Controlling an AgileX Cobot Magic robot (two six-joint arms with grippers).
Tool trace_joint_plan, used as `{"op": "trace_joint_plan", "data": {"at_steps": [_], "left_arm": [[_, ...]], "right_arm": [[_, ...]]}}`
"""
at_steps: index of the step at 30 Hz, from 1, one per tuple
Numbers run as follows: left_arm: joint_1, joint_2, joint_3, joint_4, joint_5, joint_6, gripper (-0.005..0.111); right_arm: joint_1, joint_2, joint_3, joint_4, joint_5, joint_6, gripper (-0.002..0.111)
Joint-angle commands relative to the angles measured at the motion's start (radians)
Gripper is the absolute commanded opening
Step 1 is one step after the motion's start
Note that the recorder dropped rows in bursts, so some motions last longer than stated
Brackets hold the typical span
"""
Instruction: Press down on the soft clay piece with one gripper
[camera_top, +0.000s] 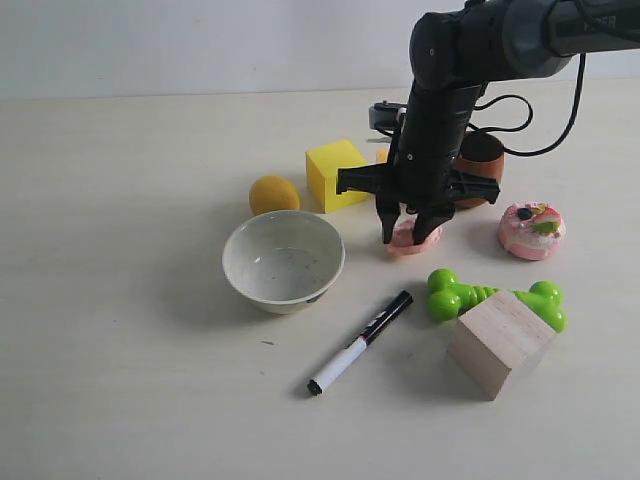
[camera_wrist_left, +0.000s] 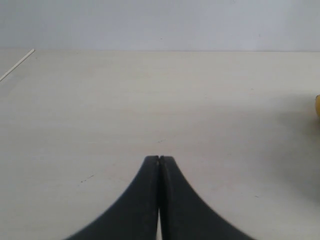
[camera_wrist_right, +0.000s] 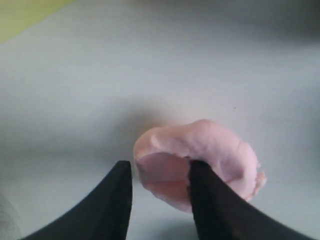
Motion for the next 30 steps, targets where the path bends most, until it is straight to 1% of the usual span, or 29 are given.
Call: {"op": "trace_joint_plan", "data": {"at_steps": [1,2,4,6,7,10,14,17,20,30], "left_arm": [[-0.005,-0.005,-0.003,-0.002,-0.009,-0.006,0.000],[-0.005,-0.005,-0.003,-0.002,-0.009,-0.006,0.000],[-0.005,-0.005,-0.003,-0.002,-0.009,-0.006,0.000],[-0.005,-0.005,-0.003,-0.002,-0.009,-0.006,0.000],[-0.005,-0.005,-0.003,-0.002,-0.009,-0.006,0.000],[-0.005,-0.005,-0.003,-0.002,-0.009,-0.006,0.000],[-0.005,-0.005,-0.003,-0.002,-0.009,-0.006,0.000],[-0.005,-0.005,-0.003,-0.002,-0.009,-0.006,0.000],[-0.005,-0.005,-0.003,-0.002,-0.009,-0.006,0.000],[-0.005,-0.005,-0.003,-0.002,-0.009,-0.006,0.000]], "right_arm": [[-0.002,-0.004,-0.005,-0.013,-0.004,0.005,0.037],[-0.002,-0.004,-0.005,-0.013,-0.004,0.005,0.036],[-0.002,-0.004,-0.005,-0.013,0.001,0.000,0.016],[-0.002,-0.004,-0.005,-0.005,0.005,-0.028,0.000],[-0.002,-0.004,-0.005,-0.005,0.005,-0.036,0.000],[-0.002,-0.004,-0.005,-0.005,-0.004,-0.037,0.000],[-0.002,-0.004,-0.005,-0.075,0.026,0.031,0.001],[-0.002,-0.004,-0.005,-0.086,0.031,0.037,0.012],[-0.002,-0.003,-0.005,-0.086,0.024,0.037,0.019],[-0.002,0.058,-0.005,-0.075,0.030,0.037,0.033]]}}
